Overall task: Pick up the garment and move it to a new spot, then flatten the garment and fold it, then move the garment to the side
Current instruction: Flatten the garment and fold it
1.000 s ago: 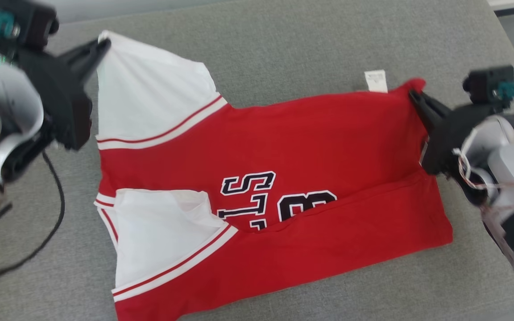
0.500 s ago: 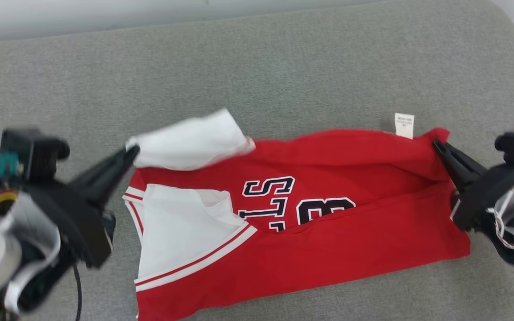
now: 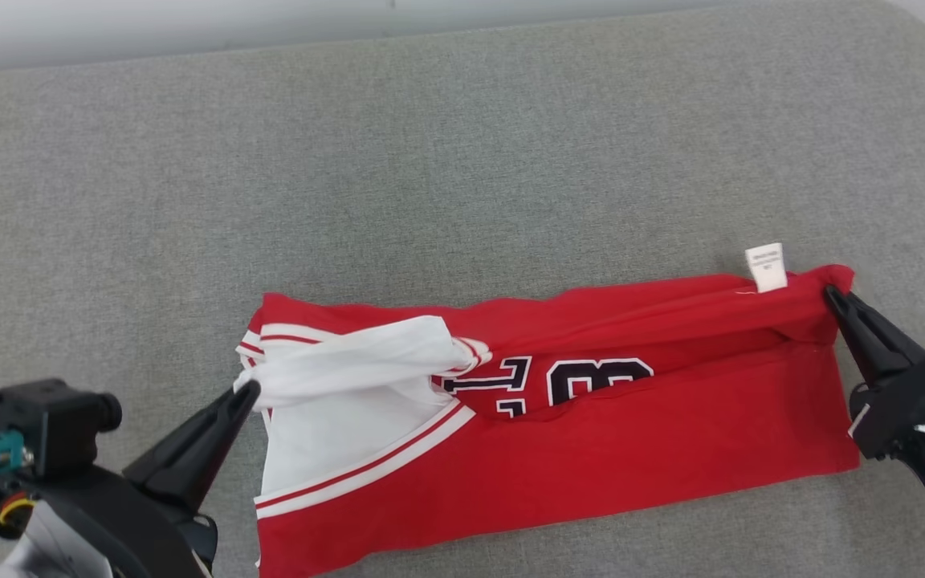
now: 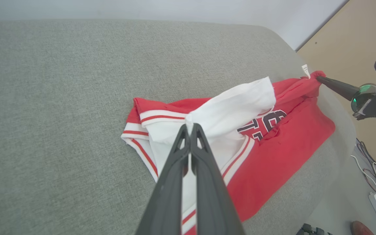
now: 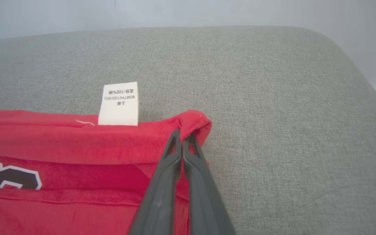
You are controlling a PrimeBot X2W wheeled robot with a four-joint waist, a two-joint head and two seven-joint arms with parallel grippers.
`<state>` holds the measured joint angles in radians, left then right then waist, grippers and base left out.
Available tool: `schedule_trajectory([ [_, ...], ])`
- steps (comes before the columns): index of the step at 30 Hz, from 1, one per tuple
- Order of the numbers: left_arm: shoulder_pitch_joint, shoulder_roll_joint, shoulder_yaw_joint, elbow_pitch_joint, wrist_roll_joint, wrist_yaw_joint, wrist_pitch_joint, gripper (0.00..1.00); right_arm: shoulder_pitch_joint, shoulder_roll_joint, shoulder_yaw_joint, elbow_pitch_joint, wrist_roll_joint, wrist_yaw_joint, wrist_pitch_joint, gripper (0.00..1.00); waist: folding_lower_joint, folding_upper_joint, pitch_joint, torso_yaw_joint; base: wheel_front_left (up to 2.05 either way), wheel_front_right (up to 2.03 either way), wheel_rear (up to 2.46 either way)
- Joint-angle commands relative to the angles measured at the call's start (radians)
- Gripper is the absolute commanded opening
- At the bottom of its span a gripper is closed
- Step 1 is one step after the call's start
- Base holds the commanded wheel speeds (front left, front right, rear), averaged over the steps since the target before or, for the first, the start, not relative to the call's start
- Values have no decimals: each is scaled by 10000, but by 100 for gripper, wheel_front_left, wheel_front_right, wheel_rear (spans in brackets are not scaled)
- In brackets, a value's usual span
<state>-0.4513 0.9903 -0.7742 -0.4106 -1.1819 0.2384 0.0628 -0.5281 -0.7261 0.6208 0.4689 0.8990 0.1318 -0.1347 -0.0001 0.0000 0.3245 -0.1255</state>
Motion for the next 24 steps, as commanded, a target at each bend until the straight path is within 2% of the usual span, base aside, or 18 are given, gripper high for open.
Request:
schedule_trajectory([
  [1,169,47,10,-89,-116,53,-95,0,139,-71,-84,39,29,-18,-108,0,1,0,9,33,0,0,0],
  [6,671,13,-77,-280,-225,221,-373,0,563,-126,-301,59,104,-18,-273,0,1,0,17,136,0,0,0],
  [13,1205,-361,-382,-45,-214,300,-669,0,1038,-86,-433,34,72,-18,-288,0,1,0,-51,154,0,0,0],
  [14,1268,-424,-438,50,-155,343,-733,0,1079,-45,-437,43,29,-18,-250,5,1,0,-64,143,0,0,0],
  [17,1381,-664,-638,379,-10,424,-786,0,1212,48,-465,63,-10,-18,-161,34,1,0,-134,133,0,0,0],
  [18,1416,-729,-726,459,41,406,-726,12,1292,48,-489,103,14,-18,-95,43,1,0,-168,141,0,0,0],
  [19,1417,-806,-798,548,61,394,-707,33,1379,26,-536,176,46,-18,2,99,1,0,-199,151,0,0,0],
  [20,1396,-881,-844,692,105,394,-702,41,1468,-16,-557,212,59,-18,112,100,1,0,-239,164,0,0,0],
  [21,1373,-949,-891,831,155,407,-703,80,1524,-62,-624,236,54,-18,180,100,1,0,-270,172,0,0,0],
  [22,1347,-1033,-944,945,164,383,-700,100,1573,-88,-720,233,62,-18,210,100,1,0,-311,175,0,0,0],
  [24,1300,-1168,-1002,1188,259,420,-745,100,1816,-110,-904,197,118,-18,269,100,1,0,-408,179,0,0,0],
])
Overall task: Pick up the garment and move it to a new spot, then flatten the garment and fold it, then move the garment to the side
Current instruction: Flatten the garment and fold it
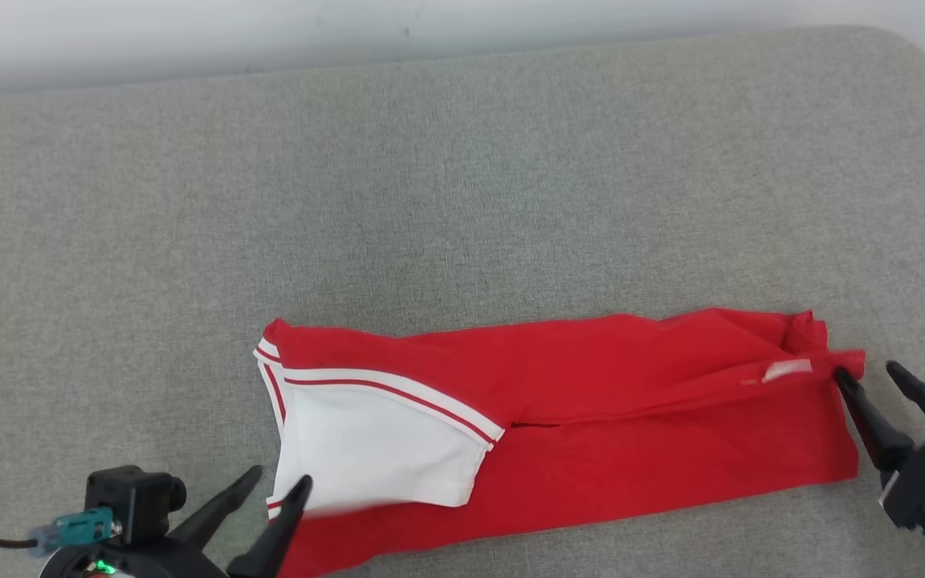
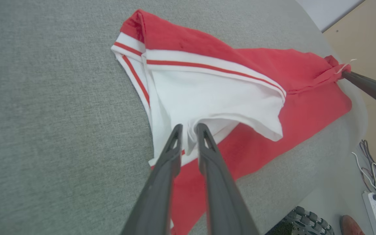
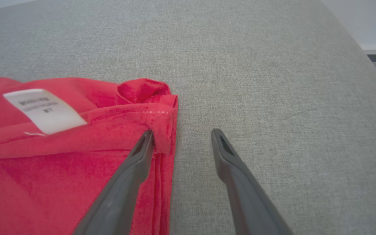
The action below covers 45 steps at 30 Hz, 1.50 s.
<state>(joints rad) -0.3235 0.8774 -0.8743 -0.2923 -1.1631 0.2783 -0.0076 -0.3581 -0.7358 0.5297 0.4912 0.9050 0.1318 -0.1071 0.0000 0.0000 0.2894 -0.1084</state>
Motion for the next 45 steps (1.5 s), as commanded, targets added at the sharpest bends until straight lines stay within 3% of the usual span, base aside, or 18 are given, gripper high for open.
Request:
schedule_trajectory([
  [1,12,-105,-30,124,108,17,-88,100,257,-39,-100,-54,87,-18,-7,100,0,0,-121,8,0,0,0],
  [9,331,-452,40,796,526,635,-856,100,1333,7,-1165,-320,-178,-18,-430,100,0,0,-804,-14,0,0,0],
  [15,734,-1031,306,1131,1036,1426,-2062,100,1969,707,-2003,-312,-408,-18,-668,100,0,0,-1317,121,0,0,0],
  [22,1173,-1783,468,1406,1794,1906,-2508,100,2372,1486,-2629,-225,-197,-18,-554,100,0,0,-1664,413,0,0,0],
  [27,1751,-2620,942,1564,2188,1906,-2570,100,2510,1906,-3073,4,162,-18,-375,100,0,0,-1818,822,0,0,0],
  [34,2308,-3458,1235,1861,3539,1576,-2579,100,2586,2185,-3640,720,671,-18,-173,100,0,0,-1860,1596,0,0,0],
  [43,2519,-3999,1257,2259,4173,1113,-2571,100,2437,2649,-3677,1933,1021,-18,142,100,0,0,-1819,2152,0,0,0],
  [44,2531,-4025,1274,2293,4228,1101,-2571,100,2435,2718,-3622,2008,1063,-18,200,74,0,0,-1817,2170,0,0,0],
  [45,2542,-4052,1292,2320,4263,1077,-2573,100,2428,2757,-3559,2066,1092,-18,250,41,0,0,-1815,2181,0,0,0],
])
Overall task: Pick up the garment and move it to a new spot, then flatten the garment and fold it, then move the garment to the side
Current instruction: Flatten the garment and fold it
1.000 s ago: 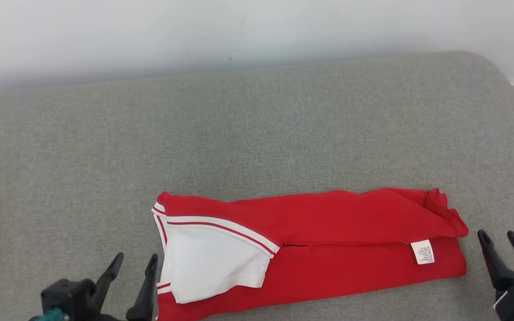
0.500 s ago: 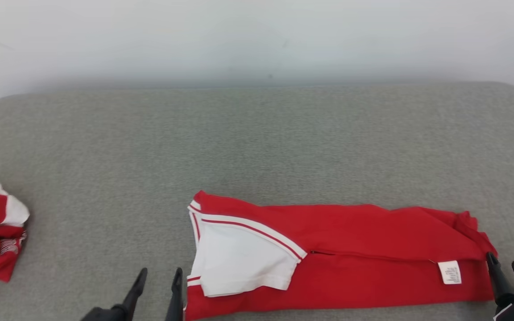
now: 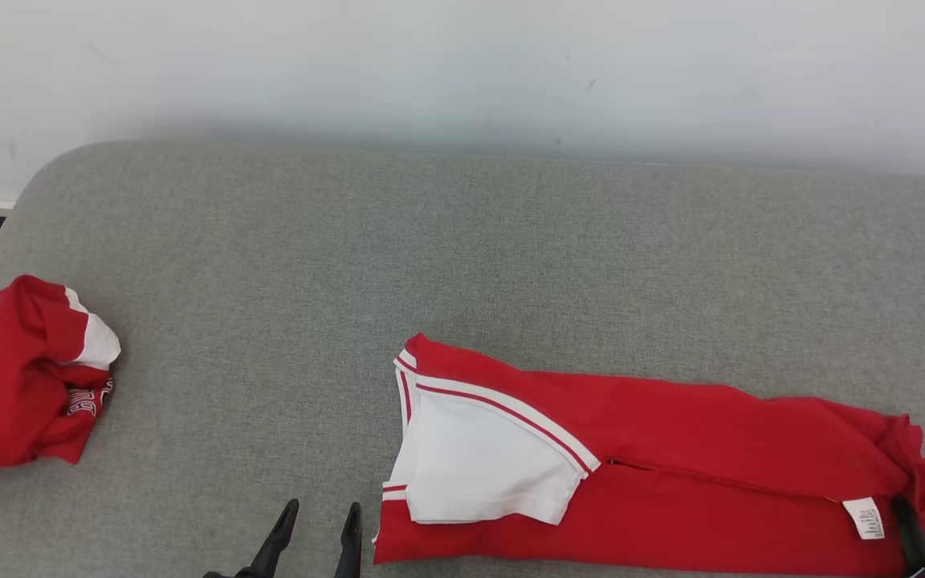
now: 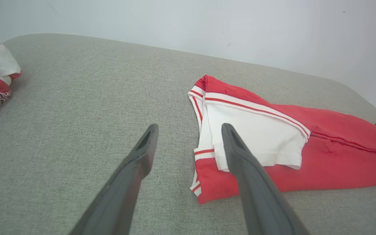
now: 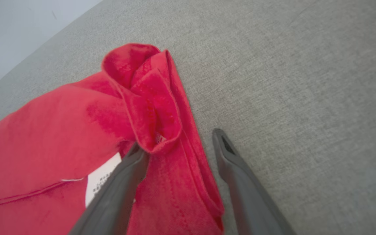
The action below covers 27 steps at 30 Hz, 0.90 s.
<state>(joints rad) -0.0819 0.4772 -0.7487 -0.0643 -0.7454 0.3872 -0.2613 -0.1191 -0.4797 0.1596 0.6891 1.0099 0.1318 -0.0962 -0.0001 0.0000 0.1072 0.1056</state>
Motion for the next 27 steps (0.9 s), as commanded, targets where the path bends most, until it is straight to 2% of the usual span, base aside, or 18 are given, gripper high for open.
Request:
schedule_trajectory([
  [1,141,-68,55,55,97,-47,-35,100,29,218,209,130,62,-18,151,35,1,0,9,46,0,0,0],
  [2,158,-84,71,70,122,-77,-35,100,17,227,284,162,74,-17,173,0,1,0,9,43,0,0,0],
  [5,197,-111,119,115,188,-97,-35,100,-70,85,357,170,122,-18,-14,0,1,0,1,-27,0,0,0],
  [17,106,-48,141,213,220,-248,28,100,-708,-1250,58,1,189,-20,-444,0,1,0,-8,-506,0,0,0],
  [22,26,34,106,254,189,-304,131,100,-1077,-1794,-23,-63,-10,-20,-226,0,1,0,7,-703,0,0,0],
  [25,-3,23,72,293,137,-337,210,100,-1218,-1851,205,-381,-97,-20,53,0,1,0,-33,-788,0,0,0],
  [27,30,-16,15,355,76,-354,262,100,-1180,-1754,469,-1087,56,-19,453,0,1,0,-102,-825,0,0,0],
])
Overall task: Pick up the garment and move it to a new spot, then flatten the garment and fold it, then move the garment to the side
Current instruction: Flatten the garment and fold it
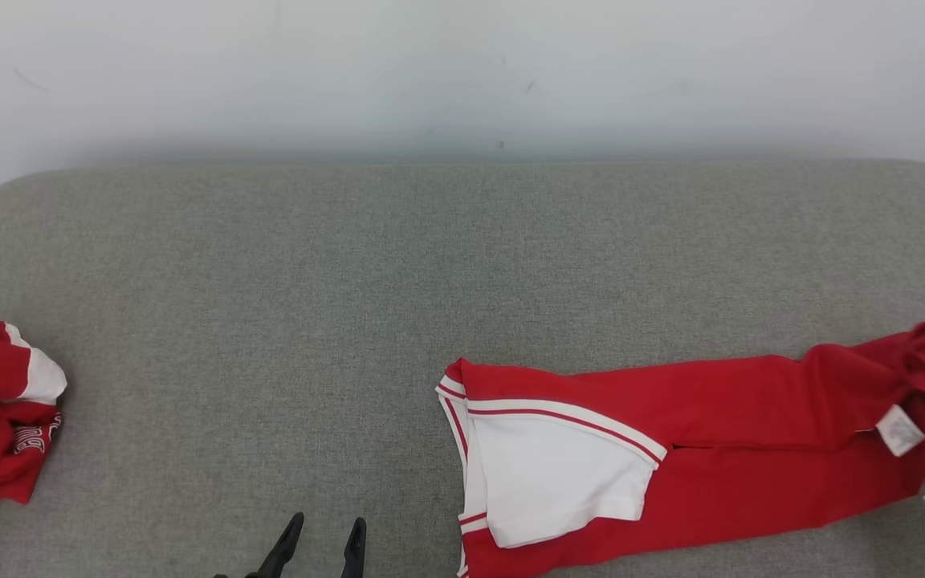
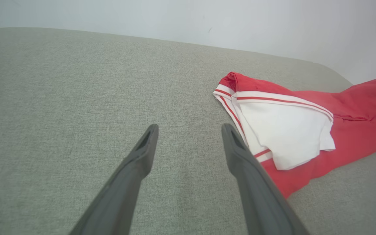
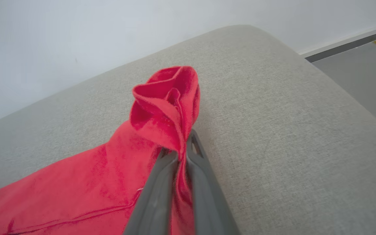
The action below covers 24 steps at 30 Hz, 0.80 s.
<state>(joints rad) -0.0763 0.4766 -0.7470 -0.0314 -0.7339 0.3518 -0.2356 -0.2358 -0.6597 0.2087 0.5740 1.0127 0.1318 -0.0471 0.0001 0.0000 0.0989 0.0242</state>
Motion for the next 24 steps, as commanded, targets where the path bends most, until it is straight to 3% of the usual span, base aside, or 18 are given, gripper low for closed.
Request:
schedule_trajectory([
  [1,-14,-22,-26,38,-49,-19,40,100,60,39,99,-233,69,-19,120,0,-1,0,-48,-16,0,0,0],
  [12,81,-139,-181,234,-218,-153,132,100,828,471,583,-3731,176,-19,1274,0,-1,0,-330,74,0,0,0],
  [24,-110,-251,-428,297,-215,-373,250,100,623,2848,865,-5007,-1227,-19,2340,0,-1,0,-472,586,0,0,0],
])
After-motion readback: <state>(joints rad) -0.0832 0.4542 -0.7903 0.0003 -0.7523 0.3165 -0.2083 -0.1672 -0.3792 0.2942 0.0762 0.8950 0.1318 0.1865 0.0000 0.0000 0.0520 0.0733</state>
